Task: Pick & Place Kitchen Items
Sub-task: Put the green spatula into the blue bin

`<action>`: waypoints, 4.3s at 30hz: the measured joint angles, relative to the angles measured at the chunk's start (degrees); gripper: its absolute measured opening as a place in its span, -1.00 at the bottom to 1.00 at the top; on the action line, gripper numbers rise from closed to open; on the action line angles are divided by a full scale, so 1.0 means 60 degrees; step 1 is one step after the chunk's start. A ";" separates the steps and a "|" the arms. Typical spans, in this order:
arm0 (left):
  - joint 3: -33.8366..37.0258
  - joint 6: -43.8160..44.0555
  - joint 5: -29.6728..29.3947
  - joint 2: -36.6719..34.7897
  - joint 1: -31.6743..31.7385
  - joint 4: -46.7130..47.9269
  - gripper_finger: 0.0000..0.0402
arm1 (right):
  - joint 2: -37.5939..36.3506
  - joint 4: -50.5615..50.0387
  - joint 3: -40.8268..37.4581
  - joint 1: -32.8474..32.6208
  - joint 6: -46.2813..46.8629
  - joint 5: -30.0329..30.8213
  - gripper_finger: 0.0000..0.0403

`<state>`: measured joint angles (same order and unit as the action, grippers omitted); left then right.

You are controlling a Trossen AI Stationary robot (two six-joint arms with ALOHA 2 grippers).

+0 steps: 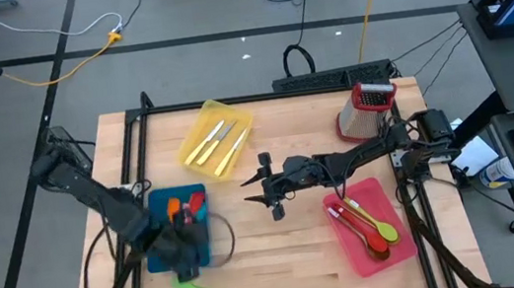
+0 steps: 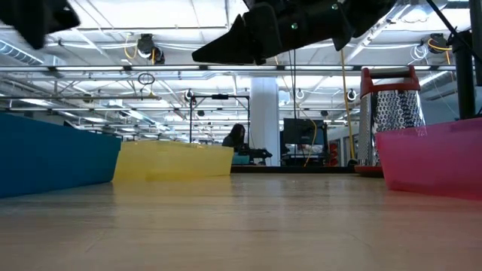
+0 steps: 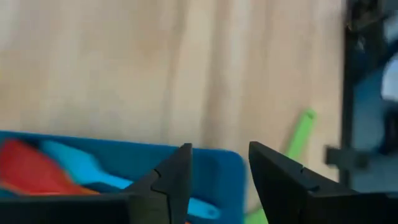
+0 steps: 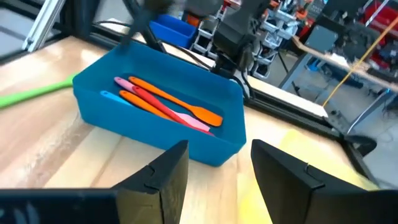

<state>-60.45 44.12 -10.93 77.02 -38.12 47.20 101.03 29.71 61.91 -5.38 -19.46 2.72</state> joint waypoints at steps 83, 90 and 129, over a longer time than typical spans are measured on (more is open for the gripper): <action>0.1213 0.0086 0.1955 0.3805 -0.2987 -0.1666 -0.48 | 0.0000 0.0004 0.0000 -0.0246 0.1030 -0.0001 -0.30; 0.1225 -0.0029 0.2127 0.3802 -0.2942 -0.1856 -0.74 | 0.0000 0.0007 0.0000 -0.0246 0.1026 0.0000 -0.30; -0.3198 0.7266 0.1681 0.3663 -0.2635 0.7064 -0.90 | 0.0000 0.0147 0.0004 -0.0246 0.1061 0.0015 -0.30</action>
<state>-79.64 87.71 -0.84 99.00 -53.93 89.59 101.03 30.60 61.93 -6.85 -13.09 2.81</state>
